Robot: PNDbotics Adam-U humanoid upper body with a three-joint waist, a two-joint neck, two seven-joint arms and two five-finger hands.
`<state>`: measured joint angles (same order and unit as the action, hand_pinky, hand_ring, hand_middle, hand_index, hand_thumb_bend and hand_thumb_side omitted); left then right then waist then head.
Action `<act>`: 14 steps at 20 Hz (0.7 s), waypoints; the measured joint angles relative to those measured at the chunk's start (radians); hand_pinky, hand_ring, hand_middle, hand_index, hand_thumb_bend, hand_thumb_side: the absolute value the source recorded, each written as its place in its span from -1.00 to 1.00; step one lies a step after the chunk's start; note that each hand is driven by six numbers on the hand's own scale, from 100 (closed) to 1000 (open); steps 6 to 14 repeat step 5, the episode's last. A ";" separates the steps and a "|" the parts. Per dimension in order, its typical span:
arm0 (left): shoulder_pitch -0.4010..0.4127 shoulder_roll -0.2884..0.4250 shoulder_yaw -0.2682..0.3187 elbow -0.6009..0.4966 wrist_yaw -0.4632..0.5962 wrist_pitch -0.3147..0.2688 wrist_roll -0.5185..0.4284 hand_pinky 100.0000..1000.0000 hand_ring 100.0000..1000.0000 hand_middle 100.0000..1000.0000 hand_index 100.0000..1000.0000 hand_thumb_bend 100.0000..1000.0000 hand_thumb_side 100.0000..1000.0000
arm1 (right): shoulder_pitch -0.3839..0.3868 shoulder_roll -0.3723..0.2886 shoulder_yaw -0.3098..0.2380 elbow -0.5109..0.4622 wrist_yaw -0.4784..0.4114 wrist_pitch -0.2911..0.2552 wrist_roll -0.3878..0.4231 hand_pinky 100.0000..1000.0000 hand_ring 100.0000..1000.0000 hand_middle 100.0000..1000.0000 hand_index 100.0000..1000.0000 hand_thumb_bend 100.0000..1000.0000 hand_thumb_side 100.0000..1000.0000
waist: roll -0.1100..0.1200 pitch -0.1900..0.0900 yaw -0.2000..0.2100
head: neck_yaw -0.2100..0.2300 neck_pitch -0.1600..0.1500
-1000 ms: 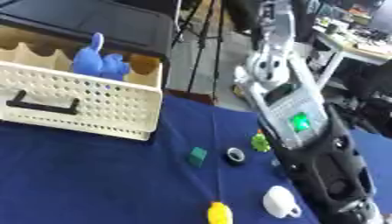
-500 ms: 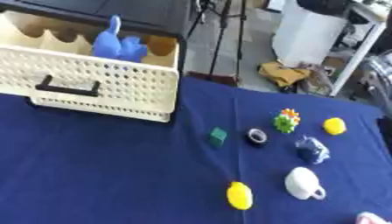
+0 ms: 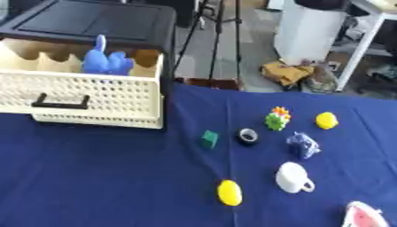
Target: Pick up objects from table and place into drawer.
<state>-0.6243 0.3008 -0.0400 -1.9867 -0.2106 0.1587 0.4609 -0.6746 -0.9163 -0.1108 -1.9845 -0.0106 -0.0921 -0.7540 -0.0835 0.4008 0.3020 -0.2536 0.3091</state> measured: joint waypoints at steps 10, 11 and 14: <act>0.017 0.008 0.019 0.000 -0.021 -0.009 0.034 -0.17 0.20 0.46 0.74 -1.00 1.00 | 0.081 0.016 -0.028 0.000 0.027 -0.073 -0.035 -0.04 0.35 0.16 0.43 -1.00 0.69 | 0.033 -0.012 -0.031 | 0.016 0.014; 0.017 0.008 0.019 0.000 -0.021 -0.009 0.034 -0.17 0.20 0.46 0.74 -1.00 1.00 | 0.081 0.016 -0.028 0.000 0.027 -0.073 -0.035 -0.04 0.35 0.16 0.43 -1.00 0.69 | 0.033 -0.012 -0.031 | 0.016 0.014; 0.017 0.008 0.019 0.000 -0.021 -0.009 0.034 -0.17 0.20 0.46 0.74 -1.00 1.00 | 0.081 0.016 -0.028 0.000 0.027 -0.073 -0.035 -0.04 0.35 0.16 0.43 -1.00 0.69 | 0.033 -0.012 -0.031 | 0.016 0.014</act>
